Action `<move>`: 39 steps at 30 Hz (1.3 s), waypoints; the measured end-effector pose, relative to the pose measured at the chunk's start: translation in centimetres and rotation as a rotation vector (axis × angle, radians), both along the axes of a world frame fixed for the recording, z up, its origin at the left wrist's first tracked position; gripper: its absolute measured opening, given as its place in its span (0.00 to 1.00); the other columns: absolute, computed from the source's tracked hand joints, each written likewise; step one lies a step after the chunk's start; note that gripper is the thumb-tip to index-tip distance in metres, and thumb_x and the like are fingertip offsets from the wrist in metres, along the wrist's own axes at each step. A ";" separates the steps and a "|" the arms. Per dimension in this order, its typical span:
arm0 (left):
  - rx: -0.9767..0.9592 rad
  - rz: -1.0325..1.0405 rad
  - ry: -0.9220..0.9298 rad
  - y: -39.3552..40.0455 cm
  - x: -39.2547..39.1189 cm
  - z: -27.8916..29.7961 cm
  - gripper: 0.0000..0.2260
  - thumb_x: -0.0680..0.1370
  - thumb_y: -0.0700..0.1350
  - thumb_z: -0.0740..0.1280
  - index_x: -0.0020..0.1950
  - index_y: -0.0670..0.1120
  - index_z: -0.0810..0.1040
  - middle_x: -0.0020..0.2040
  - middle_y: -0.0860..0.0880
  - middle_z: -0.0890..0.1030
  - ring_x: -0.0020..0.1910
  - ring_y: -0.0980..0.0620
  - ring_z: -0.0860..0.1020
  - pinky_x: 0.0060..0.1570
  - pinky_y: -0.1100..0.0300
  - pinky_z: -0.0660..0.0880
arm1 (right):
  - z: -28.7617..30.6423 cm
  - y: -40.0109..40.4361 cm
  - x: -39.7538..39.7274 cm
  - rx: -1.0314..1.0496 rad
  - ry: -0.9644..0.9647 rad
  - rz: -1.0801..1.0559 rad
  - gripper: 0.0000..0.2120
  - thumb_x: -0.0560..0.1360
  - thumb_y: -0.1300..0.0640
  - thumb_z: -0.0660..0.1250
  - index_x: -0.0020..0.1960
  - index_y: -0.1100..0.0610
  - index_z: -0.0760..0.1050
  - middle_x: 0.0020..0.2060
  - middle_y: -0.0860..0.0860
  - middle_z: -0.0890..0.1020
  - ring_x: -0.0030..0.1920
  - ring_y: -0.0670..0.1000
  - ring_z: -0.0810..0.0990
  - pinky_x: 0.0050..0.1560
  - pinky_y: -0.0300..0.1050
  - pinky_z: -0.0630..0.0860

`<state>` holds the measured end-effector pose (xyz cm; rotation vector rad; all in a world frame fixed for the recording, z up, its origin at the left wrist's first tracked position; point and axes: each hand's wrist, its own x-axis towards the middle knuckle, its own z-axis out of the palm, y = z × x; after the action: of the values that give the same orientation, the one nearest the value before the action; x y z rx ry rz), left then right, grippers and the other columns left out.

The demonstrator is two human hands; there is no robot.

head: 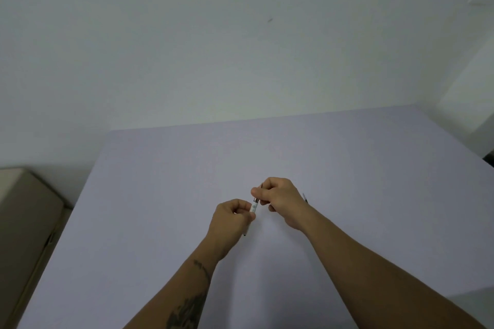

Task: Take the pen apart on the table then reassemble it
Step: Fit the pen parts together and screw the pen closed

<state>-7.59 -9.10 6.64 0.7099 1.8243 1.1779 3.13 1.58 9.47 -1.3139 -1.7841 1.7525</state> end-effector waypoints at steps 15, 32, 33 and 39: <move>0.045 0.042 0.108 0.1 0.5 0.0 0.03 0.75 0.37 0.70 0.46 0.41 0.83 0.36 0.49 0.79 0.34 0.52 0.76 0.36 0.62 0.77 | 0.4 -0.9 0.6 0.110 0.018 0.013 0.09 0.73 0.61 0.72 0.37 0.59 0.75 0.37 0.54 0.80 0.37 0.51 0.76 0.37 0.42 0.73; 0.060 0.016 0.071 -1.1 1.1 0.5 0.04 0.76 0.39 0.68 0.49 0.42 0.82 0.38 0.48 0.79 0.35 0.52 0.76 0.36 0.62 0.76 | 0.3 -2.1 0.7 0.004 0.024 -0.046 0.09 0.76 0.56 0.70 0.41 0.58 0.73 0.41 0.55 0.81 0.37 0.50 0.76 0.38 0.45 0.73; 0.057 0.013 0.070 -1.2 1.1 0.5 0.04 0.76 0.39 0.68 0.49 0.42 0.82 0.38 0.48 0.79 0.35 0.52 0.76 0.35 0.62 0.76 | 0.4 -2.2 0.8 -0.022 0.035 -0.029 0.08 0.77 0.55 0.70 0.42 0.58 0.75 0.41 0.54 0.81 0.38 0.50 0.77 0.38 0.45 0.73; 0.031 0.022 -0.018 -1.5 1.0 0.5 0.04 0.75 0.37 0.69 0.43 0.43 0.82 0.35 0.47 0.78 0.36 0.51 0.75 0.34 0.61 0.74 | 1.3 -2.3 1.9 -0.218 0.124 -0.026 0.12 0.80 0.60 0.63 0.56 0.58 0.84 0.45 0.52 0.82 0.44 0.51 0.77 0.43 0.44 0.75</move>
<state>-6.56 -10.59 7.18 0.6962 1.8064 1.2249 5.02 -0.68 10.75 -1.2695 -1.5391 2.0130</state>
